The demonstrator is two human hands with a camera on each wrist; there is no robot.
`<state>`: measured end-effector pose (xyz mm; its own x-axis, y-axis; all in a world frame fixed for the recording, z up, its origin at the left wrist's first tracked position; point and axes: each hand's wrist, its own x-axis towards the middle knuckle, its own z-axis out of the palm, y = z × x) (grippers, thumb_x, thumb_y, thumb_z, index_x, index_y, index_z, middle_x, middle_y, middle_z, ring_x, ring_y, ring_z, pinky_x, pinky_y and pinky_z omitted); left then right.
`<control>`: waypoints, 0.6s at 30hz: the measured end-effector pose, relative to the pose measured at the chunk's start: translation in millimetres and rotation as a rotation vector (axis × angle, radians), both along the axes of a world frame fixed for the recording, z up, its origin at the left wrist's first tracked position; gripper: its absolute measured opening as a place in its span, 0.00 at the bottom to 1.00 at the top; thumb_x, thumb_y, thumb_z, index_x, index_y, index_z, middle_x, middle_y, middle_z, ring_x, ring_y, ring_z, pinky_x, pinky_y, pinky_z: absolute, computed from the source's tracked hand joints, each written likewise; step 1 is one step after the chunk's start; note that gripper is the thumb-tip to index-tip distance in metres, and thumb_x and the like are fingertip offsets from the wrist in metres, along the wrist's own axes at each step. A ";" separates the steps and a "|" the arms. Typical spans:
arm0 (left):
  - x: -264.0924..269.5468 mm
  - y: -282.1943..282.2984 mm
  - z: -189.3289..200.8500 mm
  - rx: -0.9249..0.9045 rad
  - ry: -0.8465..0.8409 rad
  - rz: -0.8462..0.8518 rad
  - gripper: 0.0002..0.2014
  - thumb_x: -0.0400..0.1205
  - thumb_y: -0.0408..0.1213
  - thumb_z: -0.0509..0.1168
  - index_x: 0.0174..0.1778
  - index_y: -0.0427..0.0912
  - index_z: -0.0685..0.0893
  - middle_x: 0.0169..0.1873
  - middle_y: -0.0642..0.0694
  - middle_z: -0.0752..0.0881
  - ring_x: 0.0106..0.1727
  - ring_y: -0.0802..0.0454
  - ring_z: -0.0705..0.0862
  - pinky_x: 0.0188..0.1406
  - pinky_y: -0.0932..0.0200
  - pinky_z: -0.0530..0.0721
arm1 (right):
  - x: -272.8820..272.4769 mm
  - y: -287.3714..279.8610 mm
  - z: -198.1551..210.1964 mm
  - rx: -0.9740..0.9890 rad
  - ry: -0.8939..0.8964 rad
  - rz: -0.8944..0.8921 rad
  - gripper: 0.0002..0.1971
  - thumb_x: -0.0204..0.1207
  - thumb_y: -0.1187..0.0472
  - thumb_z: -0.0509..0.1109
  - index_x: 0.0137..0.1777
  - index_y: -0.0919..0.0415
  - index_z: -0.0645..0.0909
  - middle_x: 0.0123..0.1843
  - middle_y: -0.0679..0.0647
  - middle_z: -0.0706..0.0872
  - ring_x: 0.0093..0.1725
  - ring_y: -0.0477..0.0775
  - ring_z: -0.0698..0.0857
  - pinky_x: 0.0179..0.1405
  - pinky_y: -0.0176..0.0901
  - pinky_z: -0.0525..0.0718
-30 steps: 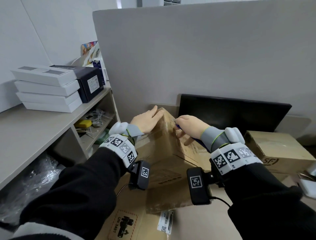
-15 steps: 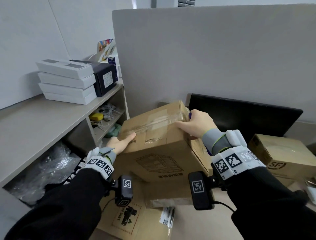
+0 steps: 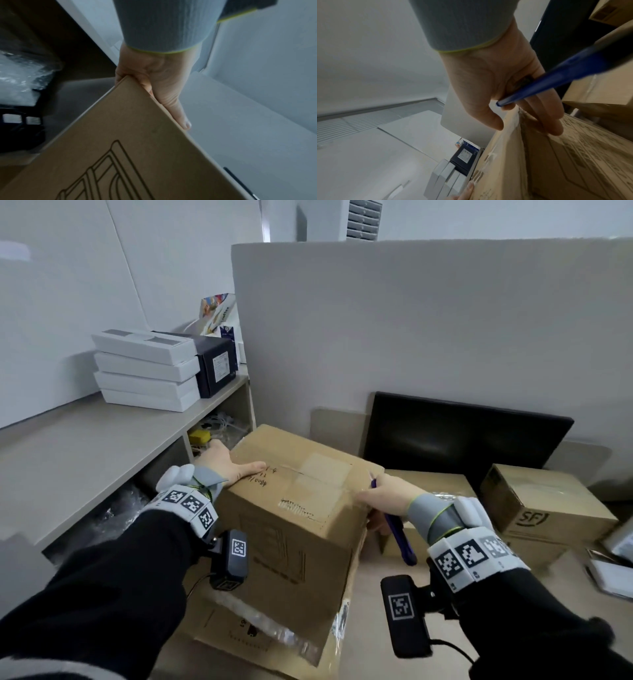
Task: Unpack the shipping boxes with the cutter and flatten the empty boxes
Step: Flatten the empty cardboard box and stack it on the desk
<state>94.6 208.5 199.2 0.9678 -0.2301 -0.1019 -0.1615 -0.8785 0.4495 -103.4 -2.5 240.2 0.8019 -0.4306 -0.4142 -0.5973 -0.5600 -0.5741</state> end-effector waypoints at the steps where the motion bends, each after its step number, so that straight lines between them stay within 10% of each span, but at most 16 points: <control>1: -2.9 1.6 -7.5 0.003 0.015 -0.003 0.48 0.68 0.68 0.70 0.69 0.31 0.66 0.58 0.36 0.82 0.57 0.38 0.83 0.47 0.51 0.79 | -3.4 2.8 -3.5 0.024 0.023 0.005 0.08 0.79 0.58 0.62 0.39 0.59 0.71 0.44 0.62 0.87 0.43 0.65 0.90 0.49 0.59 0.89; 13: -32.2 -3.4 -67.7 -0.195 0.076 0.060 0.42 0.68 0.60 0.77 0.68 0.40 0.68 0.64 0.39 0.78 0.65 0.40 0.77 0.59 0.49 0.76 | 1.8 15.2 -26.3 -0.153 0.337 0.128 0.12 0.85 0.64 0.54 0.44 0.69 0.75 0.21 0.60 0.86 0.17 0.50 0.81 0.25 0.35 0.78; 15: -30.3 -1.6 -66.8 -0.194 0.089 0.096 0.41 0.67 0.58 0.77 0.69 0.40 0.69 0.64 0.41 0.78 0.66 0.41 0.77 0.57 0.52 0.74 | 10.4 14.1 -28.4 -0.088 0.278 0.087 0.07 0.84 0.63 0.59 0.47 0.65 0.75 0.36 0.61 0.86 0.19 0.50 0.82 0.13 0.31 0.75; 18: -27.1 -3.0 -65.5 -0.192 0.155 0.135 0.42 0.67 0.56 0.79 0.71 0.40 0.69 0.66 0.41 0.79 0.66 0.41 0.78 0.55 0.55 0.72 | 20.3 14.6 -35.1 -0.086 0.248 0.097 0.12 0.83 0.63 0.63 0.64 0.62 0.79 0.67 0.66 0.80 0.55 0.60 0.85 0.21 0.36 0.75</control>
